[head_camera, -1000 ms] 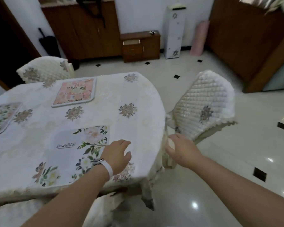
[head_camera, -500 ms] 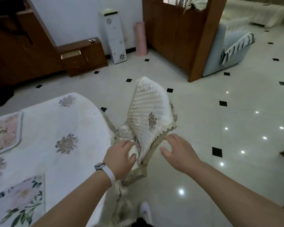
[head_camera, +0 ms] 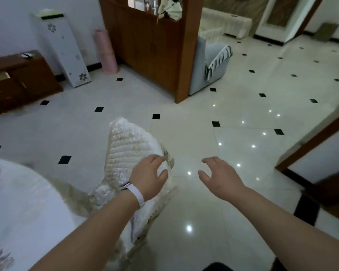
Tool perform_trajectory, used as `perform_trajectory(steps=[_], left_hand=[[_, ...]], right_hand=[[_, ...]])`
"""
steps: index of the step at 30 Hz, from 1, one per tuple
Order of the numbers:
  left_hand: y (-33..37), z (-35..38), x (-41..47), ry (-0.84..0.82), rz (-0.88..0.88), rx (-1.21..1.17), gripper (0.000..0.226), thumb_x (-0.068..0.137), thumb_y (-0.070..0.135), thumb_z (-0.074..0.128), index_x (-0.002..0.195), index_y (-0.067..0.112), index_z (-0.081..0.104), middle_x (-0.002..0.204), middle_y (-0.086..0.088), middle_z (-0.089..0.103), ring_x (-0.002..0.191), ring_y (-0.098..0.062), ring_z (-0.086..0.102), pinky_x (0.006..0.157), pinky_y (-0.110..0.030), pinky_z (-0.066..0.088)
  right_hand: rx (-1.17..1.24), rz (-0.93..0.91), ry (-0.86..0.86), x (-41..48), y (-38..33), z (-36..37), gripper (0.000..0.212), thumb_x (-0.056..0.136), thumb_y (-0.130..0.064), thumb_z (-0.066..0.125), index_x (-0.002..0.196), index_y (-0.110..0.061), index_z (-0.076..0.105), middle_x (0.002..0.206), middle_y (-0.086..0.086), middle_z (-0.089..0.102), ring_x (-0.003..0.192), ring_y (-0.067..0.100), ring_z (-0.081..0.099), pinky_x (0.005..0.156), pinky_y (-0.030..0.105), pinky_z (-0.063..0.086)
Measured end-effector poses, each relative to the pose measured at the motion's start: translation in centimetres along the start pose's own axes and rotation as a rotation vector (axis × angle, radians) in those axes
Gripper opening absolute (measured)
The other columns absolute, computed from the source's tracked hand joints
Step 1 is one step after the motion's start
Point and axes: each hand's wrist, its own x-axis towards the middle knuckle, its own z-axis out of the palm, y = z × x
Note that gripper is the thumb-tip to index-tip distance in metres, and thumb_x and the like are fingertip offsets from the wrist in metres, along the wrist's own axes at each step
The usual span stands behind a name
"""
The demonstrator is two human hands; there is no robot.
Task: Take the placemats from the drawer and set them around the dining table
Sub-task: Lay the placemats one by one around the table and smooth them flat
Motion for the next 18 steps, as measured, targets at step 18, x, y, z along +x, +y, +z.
perform_trajectory(steps=[18], left_hand=[[12.2,8.8,24.1,-0.09,0.015,0.175,0.063,0.082,0.055,0.035,0.131,0.024,0.058,0.135,-0.002,0.057,0.123,-0.023,0.053,0.101,-0.037,0.043]], right_hand=[[0.048,-0.023,-0.139,20.1,22.5,-9.4,0.056,0.099,-0.047,0.042,0.148,-0.023,0.036,0.148,-0.002,0.043,0.133,0.02,0.041,0.108,0.036,0.035]])
